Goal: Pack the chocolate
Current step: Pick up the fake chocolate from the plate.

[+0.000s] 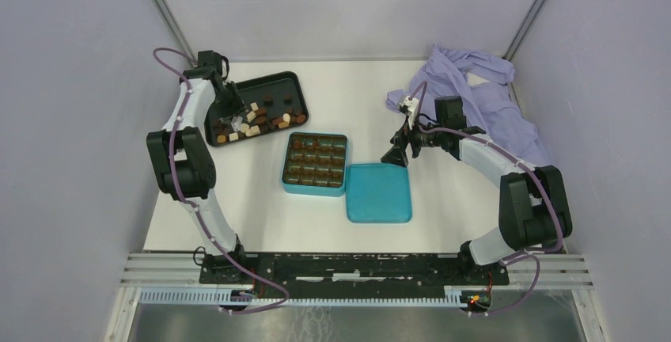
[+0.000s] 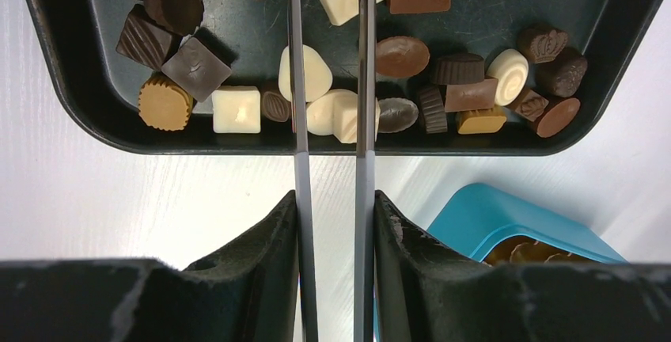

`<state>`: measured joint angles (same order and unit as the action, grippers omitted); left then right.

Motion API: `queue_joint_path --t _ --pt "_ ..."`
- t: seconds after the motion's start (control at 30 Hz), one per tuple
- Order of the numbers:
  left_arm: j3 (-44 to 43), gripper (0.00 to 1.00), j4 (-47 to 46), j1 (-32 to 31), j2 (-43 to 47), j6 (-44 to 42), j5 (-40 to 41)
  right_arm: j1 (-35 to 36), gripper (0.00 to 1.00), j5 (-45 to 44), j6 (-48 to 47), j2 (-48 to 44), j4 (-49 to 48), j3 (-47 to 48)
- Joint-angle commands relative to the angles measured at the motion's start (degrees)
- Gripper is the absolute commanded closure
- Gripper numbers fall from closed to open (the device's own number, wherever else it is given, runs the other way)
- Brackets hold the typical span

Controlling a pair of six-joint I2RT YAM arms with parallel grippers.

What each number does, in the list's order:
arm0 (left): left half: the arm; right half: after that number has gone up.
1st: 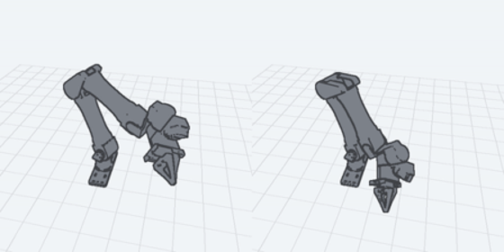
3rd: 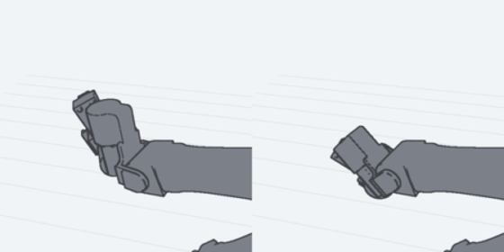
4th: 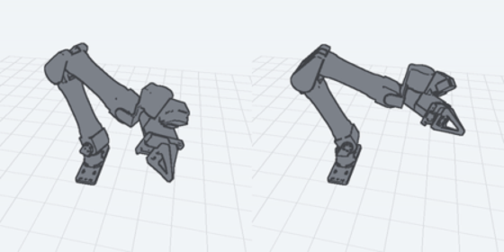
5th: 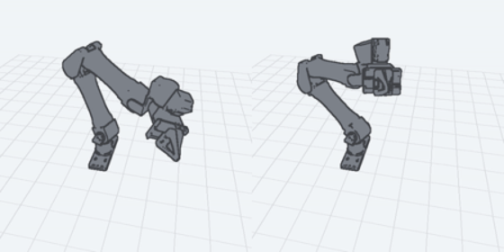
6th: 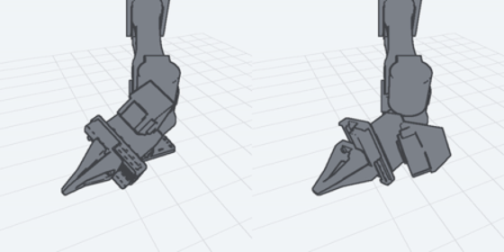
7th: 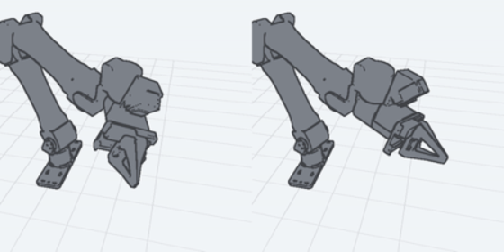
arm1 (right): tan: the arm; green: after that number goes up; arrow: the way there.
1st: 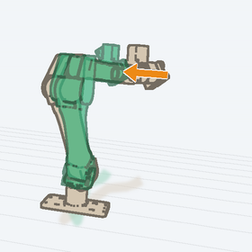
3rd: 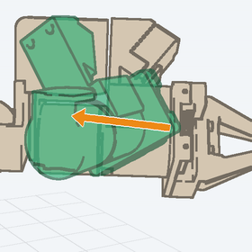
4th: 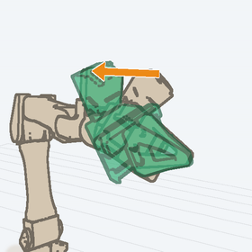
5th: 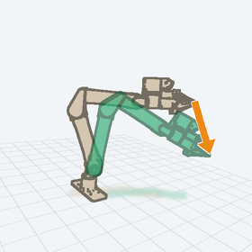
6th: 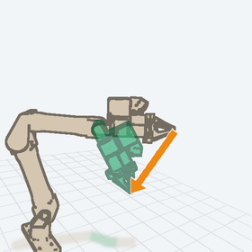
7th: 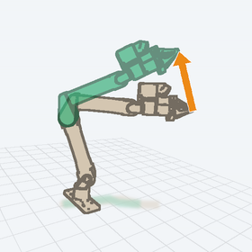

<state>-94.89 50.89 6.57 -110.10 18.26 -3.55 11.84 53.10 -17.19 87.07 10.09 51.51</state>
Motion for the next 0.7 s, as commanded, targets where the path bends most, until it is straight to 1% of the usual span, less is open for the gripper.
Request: queue_joint_path --t 0.0,0.67 --pt "-2.38 0.98 0.01 0.09 2.16 -2.70 -0.51 -0.06 0.08 1.48 0.12 -0.18 -1.64 1.49" --pt "-0.72 0.98 -2.08 0.11 7.10 -2.70 0.68 -0.06 0.08 0.86 0.32 -0.58 -1.74 1.05"
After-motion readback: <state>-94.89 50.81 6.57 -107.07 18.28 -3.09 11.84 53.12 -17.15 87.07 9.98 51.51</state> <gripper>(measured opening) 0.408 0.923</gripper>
